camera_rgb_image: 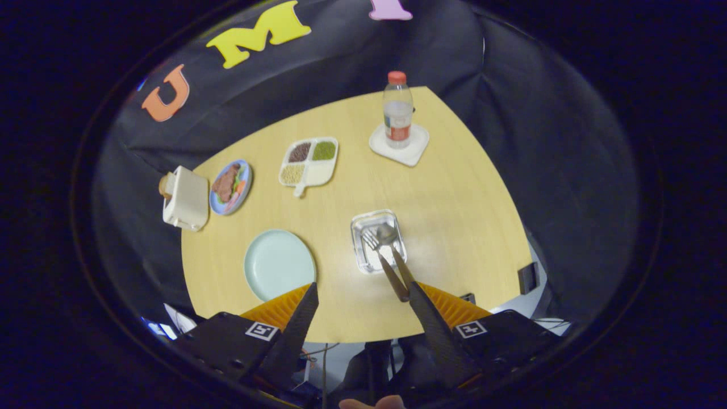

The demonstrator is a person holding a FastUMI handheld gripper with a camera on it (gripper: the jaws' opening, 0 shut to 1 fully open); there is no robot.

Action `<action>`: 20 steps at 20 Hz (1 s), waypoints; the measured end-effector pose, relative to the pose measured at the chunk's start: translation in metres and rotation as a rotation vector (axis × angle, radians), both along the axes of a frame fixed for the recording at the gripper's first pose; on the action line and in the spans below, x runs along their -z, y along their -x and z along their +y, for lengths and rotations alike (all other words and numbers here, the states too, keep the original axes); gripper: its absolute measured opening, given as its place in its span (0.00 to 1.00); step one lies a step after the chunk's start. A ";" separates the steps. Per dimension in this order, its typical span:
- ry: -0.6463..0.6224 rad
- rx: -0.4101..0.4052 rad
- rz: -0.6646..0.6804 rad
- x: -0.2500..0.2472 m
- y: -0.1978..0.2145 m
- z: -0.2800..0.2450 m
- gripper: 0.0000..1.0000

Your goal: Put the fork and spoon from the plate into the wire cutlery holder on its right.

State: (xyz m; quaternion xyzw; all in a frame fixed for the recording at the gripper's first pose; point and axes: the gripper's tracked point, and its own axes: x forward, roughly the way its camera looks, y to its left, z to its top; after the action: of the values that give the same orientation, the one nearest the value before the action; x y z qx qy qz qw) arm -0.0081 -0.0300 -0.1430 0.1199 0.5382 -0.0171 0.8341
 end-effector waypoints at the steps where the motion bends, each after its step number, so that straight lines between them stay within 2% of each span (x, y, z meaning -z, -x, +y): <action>1: 0.010 -0.010 -0.075 -0.015 -0.012 0.001 0.97; 3: 0.034 -0.041 -0.243 -0.047 -0.034 0.007 0.97; 7: 0.049 -0.034 -0.574 -0.123 -0.067 0.019 0.96; 13: 0.044 -0.100 -0.994 -0.234 -0.063 0.040 0.96; 15: 0.047 -0.099 -1.047 -0.243 -0.057 0.039 0.96; 20: 0.077 -0.099 -1.055 -0.234 -0.056 0.034 0.96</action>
State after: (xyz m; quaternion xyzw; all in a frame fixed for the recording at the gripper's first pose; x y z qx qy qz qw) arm 0.0479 0.0038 0.0911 0.0561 0.0497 0.0651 0.9951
